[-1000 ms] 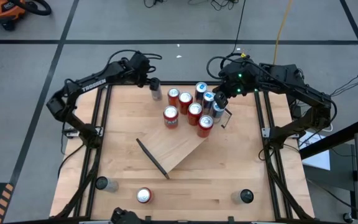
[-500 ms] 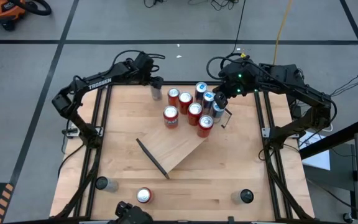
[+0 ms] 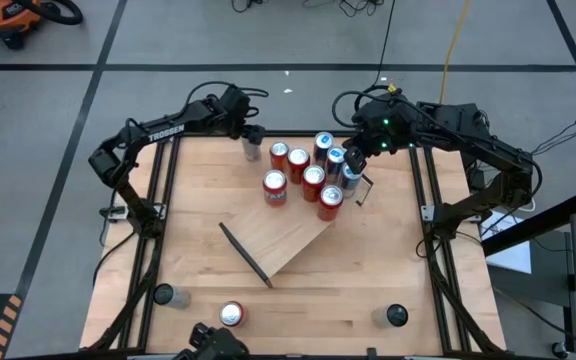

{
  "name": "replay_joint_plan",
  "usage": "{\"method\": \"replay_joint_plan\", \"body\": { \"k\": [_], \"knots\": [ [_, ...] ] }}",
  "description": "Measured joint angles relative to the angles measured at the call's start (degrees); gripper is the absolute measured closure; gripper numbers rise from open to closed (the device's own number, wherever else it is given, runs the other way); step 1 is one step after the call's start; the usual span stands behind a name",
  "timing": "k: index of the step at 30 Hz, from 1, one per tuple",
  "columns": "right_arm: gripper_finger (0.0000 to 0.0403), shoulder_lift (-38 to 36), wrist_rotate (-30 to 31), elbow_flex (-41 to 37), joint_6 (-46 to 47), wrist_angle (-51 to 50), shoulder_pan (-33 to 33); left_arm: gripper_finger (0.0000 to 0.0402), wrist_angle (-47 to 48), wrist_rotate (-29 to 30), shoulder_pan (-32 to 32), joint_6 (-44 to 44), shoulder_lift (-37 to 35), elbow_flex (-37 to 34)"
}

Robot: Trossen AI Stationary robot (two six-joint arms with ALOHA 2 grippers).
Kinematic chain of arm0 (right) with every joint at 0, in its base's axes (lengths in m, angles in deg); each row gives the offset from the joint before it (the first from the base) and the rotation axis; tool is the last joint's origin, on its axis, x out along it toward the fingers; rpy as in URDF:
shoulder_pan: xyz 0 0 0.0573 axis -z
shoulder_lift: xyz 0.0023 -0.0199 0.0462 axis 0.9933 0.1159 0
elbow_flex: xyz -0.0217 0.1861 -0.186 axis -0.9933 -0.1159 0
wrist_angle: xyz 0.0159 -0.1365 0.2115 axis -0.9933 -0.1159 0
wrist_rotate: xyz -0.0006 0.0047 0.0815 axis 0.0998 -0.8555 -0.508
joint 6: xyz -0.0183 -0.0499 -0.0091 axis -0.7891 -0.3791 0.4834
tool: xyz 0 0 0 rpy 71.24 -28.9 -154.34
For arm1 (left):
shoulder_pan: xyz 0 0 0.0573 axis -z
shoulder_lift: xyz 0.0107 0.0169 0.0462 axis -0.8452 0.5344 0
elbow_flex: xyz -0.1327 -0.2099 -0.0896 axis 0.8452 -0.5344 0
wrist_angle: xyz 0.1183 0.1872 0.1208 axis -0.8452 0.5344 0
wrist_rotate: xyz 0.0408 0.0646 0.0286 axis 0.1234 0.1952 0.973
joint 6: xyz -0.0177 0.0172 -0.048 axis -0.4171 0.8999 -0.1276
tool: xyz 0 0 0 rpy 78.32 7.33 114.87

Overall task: Place canned beverage on shelf
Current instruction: Put the top white soda can on the shelf

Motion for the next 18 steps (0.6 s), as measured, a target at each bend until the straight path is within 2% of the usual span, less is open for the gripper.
{"method": "replay_joint_plan", "body": {
  "k": [10, 18],
  "knots": [
    [0.0402, 0.0, 0.02, 0.0, 0.0, 0.13, 0.0, 0.013, 1.84, 0.01, 0.0, 1.4, -0.02, 0.03],
    [0.0402, 0.0, 0.04, -0.01, 0.0, 0.4, -0.02, 0.0141, 7.04, 0.47, 0.0, 1.44, -2.34, -0.04]
  ]
}}
